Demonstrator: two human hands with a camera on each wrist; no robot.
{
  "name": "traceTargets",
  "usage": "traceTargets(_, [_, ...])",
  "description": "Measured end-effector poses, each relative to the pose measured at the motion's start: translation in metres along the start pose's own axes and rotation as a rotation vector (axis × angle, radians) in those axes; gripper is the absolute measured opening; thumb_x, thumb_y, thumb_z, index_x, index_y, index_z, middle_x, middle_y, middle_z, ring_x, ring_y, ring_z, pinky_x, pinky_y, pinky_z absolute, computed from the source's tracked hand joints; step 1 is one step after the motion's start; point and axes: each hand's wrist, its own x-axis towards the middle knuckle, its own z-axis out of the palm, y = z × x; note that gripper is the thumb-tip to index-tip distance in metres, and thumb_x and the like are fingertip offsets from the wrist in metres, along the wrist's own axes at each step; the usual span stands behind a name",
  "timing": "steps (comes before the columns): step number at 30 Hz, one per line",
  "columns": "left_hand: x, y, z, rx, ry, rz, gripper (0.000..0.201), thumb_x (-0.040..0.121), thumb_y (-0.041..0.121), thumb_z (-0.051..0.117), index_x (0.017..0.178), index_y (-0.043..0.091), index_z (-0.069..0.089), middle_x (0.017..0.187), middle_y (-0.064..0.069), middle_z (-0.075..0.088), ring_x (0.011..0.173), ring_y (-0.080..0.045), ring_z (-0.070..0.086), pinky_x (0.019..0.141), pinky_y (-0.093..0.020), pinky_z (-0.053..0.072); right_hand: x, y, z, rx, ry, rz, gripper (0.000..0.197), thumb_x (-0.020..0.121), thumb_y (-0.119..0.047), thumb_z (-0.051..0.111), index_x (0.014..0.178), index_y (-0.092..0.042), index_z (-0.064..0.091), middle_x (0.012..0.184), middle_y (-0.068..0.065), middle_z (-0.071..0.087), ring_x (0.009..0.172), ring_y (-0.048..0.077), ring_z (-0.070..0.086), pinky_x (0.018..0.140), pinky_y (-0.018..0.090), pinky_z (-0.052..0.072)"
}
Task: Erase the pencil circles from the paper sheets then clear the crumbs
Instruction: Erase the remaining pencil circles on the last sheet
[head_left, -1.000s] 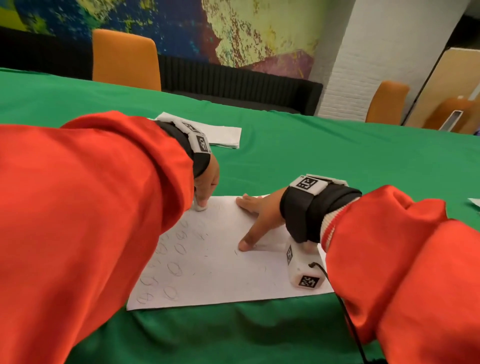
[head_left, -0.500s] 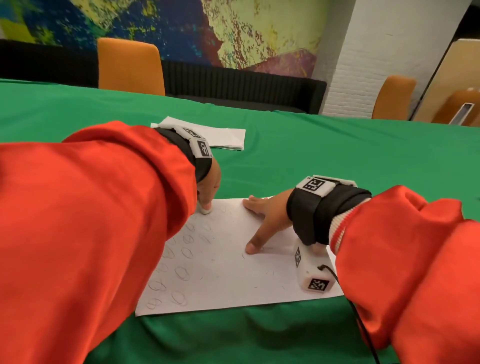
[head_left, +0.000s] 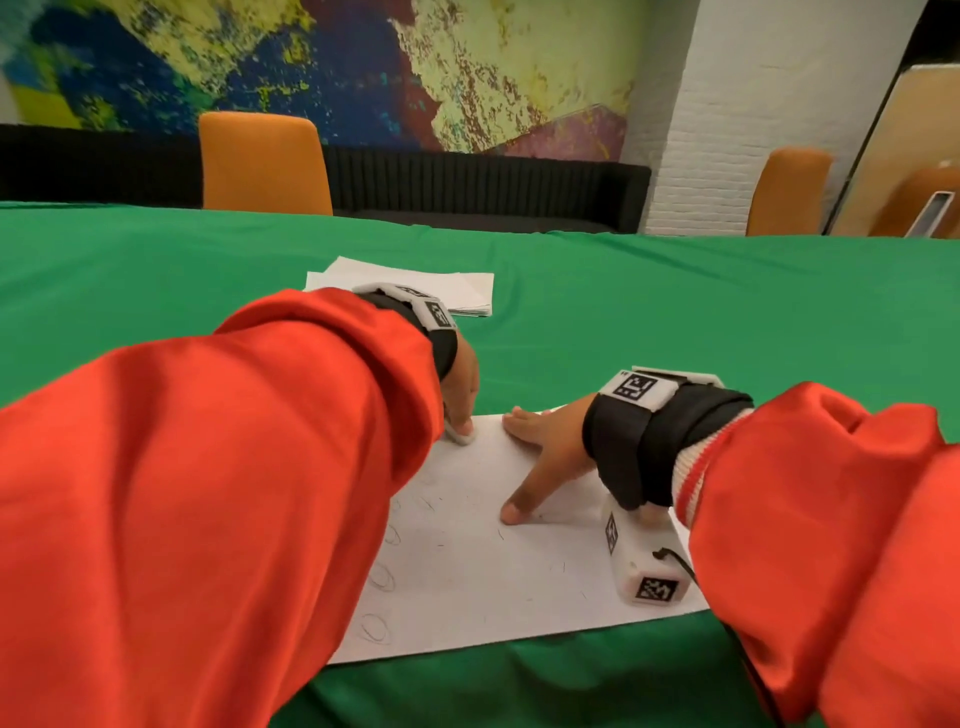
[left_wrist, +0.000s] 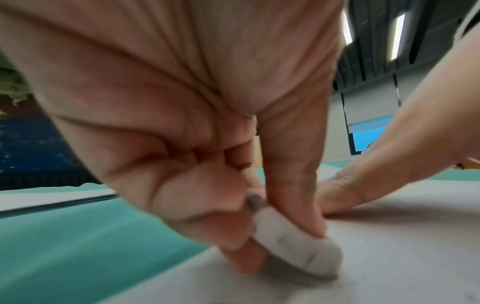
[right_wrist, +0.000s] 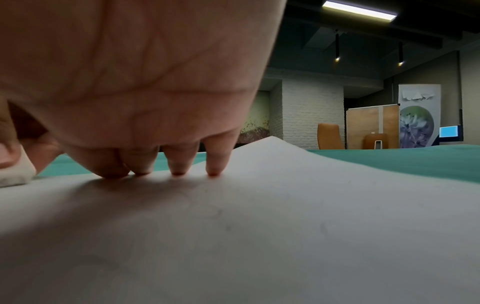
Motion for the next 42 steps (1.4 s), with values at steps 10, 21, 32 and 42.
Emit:
traceTargets(10, [-0.006, 0.013, -0.003, -0.036, 0.091, 0.066, 0.013, 0.085, 0.016, 0.070, 0.088, 0.008, 0.060, 0.072, -0.002, 0.056, 0.067, -0.012, 0.052, 0.066, -0.020, 0.046, -0.002, -0.001, -0.001, -0.018, -0.009, 0.002, 0.107, 0.074, -0.063, 0.062, 0.151, -0.024, -0.002, 0.158, -0.005, -0.002, 0.145, 0.017, 0.011, 0.114, 0.031, 0.013])
traceTargets(21, [0.003, -0.002, -0.010, 0.210, 0.120, -0.074, 0.024, 0.077, 0.022, 0.077, 0.099, 0.014, 0.070, 0.098, -0.001, 0.070, 0.078, -0.016, 0.060, 0.067, -0.021, 0.049, 0.002, 0.000, 0.001, 0.003, -0.015, -0.001, 0.110, 0.073, -0.063, 0.063, 0.151, -0.021, -0.002, 0.158, -0.004, -0.003, 0.144, 0.017, 0.012, 0.114, 0.032, 0.014])
traceTargets(32, [0.000, 0.017, 0.005, 0.039, 0.029, 0.107, 0.014, 0.089, 0.017, 0.065, 0.082, 0.008, 0.056, 0.066, -0.002, 0.051, 0.057, -0.010, 0.047, 0.057, -0.017, 0.042, 0.002, 0.002, 0.000, -0.016, -0.033, 0.009, 0.110, 0.072, -0.067, 0.062, 0.150, -0.026, -0.004, 0.158, -0.006, -0.004, 0.145, 0.017, 0.011, 0.115, 0.033, 0.013])
traceTargets(42, [-0.009, 0.027, 0.008, -0.089, 0.007, 0.132, 0.019, 0.084, 0.014, 0.071, 0.071, 0.013, 0.057, 0.048, 0.007, 0.060, 0.045, -0.002, 0.057, 0.057, -0.014, 0.050, 0.002, 0.004, 0.000, 0.037, -0.050, -0.008, 0.108, 0.074, -0.063, 0.064, 0.150, -0.028, -0.005, 0.158, -0.003, 0.001, 0.144, 0.018, 0.011, 0.114, 0.033, 0.014])
